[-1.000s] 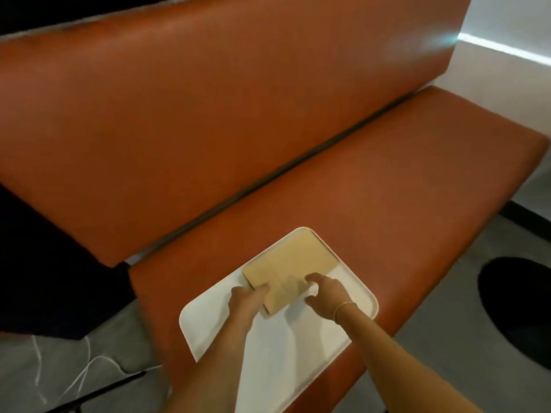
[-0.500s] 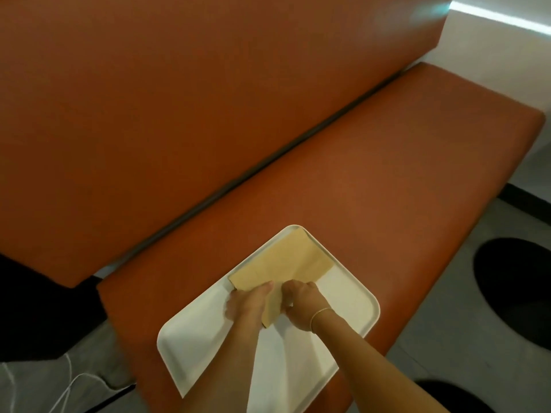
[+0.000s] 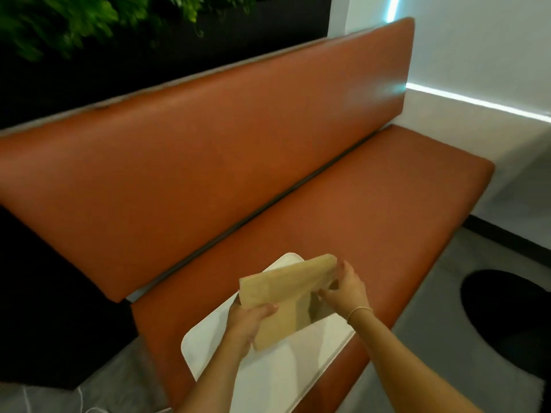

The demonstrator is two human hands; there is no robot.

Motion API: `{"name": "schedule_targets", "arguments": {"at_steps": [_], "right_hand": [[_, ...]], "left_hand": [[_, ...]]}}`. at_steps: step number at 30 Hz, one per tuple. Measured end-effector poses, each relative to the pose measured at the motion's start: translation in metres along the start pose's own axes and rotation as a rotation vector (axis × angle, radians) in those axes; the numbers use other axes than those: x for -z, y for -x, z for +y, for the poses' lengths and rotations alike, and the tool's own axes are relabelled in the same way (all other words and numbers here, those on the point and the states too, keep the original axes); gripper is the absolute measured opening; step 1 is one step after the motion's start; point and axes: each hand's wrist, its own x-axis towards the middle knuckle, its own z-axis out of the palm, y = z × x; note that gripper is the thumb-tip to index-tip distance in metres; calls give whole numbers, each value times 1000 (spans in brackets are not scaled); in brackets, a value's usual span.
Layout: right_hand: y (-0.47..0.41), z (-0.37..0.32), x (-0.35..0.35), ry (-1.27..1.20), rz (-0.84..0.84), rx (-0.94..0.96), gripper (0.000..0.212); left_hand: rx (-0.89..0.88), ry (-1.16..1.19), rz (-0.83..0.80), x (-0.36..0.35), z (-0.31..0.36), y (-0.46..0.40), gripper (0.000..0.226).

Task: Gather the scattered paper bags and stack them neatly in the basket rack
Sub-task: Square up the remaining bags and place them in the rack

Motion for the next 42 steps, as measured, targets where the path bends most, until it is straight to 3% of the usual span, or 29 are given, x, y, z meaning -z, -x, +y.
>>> {"name": "schedule_targets", "arguments": {"at_steps": [2,7,15,21,31,37,42], "right_hand": [[20,-5,30,-117,5,-19,89],[98,-17,94,-265,-23,90,60],[244,22,164,-245,220,181,63],[335,101,218,-303,369,3,64],[432,234,277,-438,667,-308,56],[460,288,286,-457,695,-428,56],[453,317,292,-405,685,-481,64]], "left_hand": [[-20,35,-70,13,15,32,36],[-58,65,-216,32,51,115,43],[-148,43,-417,-10,54,236,39],[-195,-113,-551,-78,25,317,44],[-282,-343,-787,-201,-44,420,22],[-339,-472,-798,-248,-88,445,48],[-490,-630,-692,-266,-105,456,77]]}}
